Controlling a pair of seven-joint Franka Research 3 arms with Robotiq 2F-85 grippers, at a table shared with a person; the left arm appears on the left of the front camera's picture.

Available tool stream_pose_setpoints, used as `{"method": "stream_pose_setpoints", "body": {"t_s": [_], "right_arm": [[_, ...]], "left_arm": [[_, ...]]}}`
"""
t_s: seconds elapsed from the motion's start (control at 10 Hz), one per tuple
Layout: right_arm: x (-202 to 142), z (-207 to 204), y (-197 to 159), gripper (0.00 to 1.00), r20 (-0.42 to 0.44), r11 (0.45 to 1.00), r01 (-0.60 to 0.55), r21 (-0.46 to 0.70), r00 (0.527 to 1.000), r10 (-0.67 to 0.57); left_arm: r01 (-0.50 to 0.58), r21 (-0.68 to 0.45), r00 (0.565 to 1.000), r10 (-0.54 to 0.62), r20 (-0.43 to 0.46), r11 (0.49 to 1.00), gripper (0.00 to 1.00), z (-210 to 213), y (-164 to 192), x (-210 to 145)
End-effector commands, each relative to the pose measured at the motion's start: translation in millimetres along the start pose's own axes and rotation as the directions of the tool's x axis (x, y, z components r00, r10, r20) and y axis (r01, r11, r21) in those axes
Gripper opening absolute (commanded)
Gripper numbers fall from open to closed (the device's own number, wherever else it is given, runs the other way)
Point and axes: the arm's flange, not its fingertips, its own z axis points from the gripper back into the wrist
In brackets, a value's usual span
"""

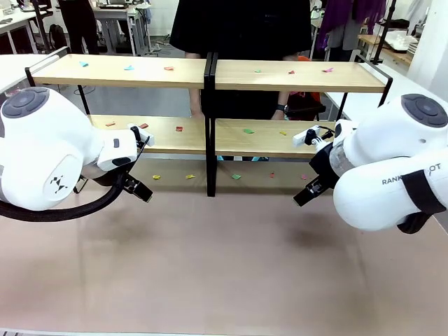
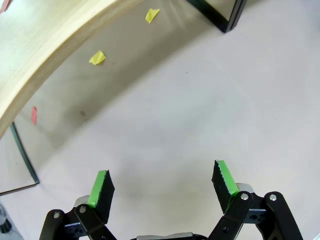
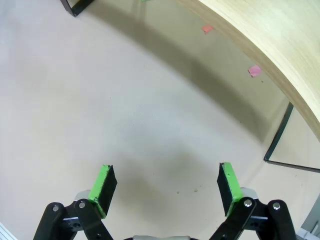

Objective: Clean the shelves.
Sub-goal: Pick up the Duster when the human hands it over.

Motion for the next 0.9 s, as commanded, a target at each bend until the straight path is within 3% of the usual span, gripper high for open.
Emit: {"method": "stream_pose_setpoints", "body": {"t_s": [0.0,0.1,0.2,0.5,0.8], "right_arm": [[-2,44,-24,1.0,-0.043,0.999,-0.009,0.05,0.999,0.011],[-4,81,-39,1.0,-0.069,0.996,-0.004,0.093,0.998,0.011],[-6,119,-51,1.0,-0.11,0.997,0.062,0.056,0.992,-0.055],[-16,214,-72,1.0,0.015,0.988,0.145,0.057,0.989,-0.146],[8,273,-73,1.0,0.146,0.994,0.106,-0.007,0.984,-0.104]], "left_arm": [[0.055,-0.102,0.998,-0.056,-0.006,0.993,1.0,45,-19,2],[0.067,-0.135,0.998,-0.069,-0.012,0.989,1.0,82,-27,0],[0.056,-0.152,0.998,-0.054,0.02,0.987,1.0,123,-29,-4],[0.102,-0.096,0.979,-0.083,0.189,0.99,1.0,234,-21,-21],[0.104,0.025,0.935,-0.106,0.338,0.994,1.0,306,12,-3]]}}
